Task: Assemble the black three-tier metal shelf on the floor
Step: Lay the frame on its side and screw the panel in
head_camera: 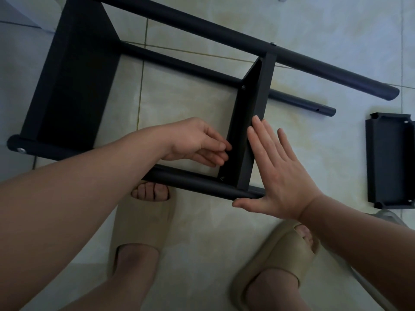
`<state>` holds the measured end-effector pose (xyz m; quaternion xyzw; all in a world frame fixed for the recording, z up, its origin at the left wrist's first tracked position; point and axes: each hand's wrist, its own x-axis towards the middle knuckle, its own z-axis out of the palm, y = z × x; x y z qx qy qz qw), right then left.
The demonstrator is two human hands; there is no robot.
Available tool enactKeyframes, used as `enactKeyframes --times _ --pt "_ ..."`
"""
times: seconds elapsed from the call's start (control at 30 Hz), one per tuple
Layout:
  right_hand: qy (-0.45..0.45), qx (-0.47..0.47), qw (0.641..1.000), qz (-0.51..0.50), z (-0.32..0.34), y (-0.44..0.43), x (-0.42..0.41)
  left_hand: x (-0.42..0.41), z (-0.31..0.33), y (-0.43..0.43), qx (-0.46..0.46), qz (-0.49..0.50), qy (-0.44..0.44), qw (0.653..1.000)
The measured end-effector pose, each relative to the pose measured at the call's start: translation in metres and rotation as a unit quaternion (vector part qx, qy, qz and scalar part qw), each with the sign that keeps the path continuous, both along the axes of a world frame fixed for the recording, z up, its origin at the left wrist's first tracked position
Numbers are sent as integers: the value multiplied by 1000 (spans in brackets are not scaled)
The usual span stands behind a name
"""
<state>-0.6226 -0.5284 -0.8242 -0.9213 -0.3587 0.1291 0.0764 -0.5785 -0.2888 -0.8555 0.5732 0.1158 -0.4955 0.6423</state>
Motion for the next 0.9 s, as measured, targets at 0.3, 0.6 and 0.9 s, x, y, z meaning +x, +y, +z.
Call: enactKeyframes --times 0.3,0.6,0.9 --pt "0 2 1000 -2 0 -1 0 0 -2 2 -17 -11 17 1000" --pt "-3 9 1000 0 -3 -1 1 3 -11 -15 33 -132 30 990" --pt "10 18 1000 -4 -2 -1 1 20 -9 -35 36 -297 43 953"
